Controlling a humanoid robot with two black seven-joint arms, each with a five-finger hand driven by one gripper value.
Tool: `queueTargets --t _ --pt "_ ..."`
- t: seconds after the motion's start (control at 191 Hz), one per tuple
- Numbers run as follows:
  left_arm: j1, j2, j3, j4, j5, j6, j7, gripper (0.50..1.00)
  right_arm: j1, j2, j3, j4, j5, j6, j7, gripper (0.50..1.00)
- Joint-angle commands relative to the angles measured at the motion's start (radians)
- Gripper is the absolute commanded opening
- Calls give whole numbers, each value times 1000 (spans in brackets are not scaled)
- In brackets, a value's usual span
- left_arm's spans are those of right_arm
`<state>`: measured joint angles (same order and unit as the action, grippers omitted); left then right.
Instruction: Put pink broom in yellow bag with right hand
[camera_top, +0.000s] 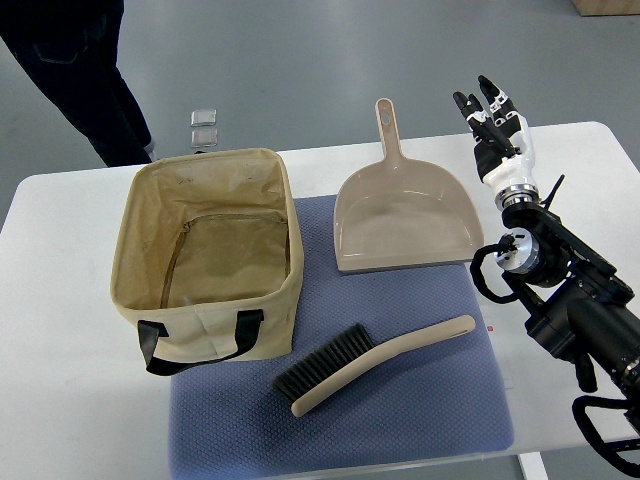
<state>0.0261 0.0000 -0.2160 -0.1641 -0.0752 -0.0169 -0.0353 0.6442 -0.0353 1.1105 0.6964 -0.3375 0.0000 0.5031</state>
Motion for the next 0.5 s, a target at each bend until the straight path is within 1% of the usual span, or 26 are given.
queueTargets --t 0.0,0.493 --pt "0 0 -2 0 0 0 0 1000 0 2 0 0 0 0 0 930" --pt "2 0 3 0 2 0 0 1000 3 -5 -5 0 0 -2 -2 930"
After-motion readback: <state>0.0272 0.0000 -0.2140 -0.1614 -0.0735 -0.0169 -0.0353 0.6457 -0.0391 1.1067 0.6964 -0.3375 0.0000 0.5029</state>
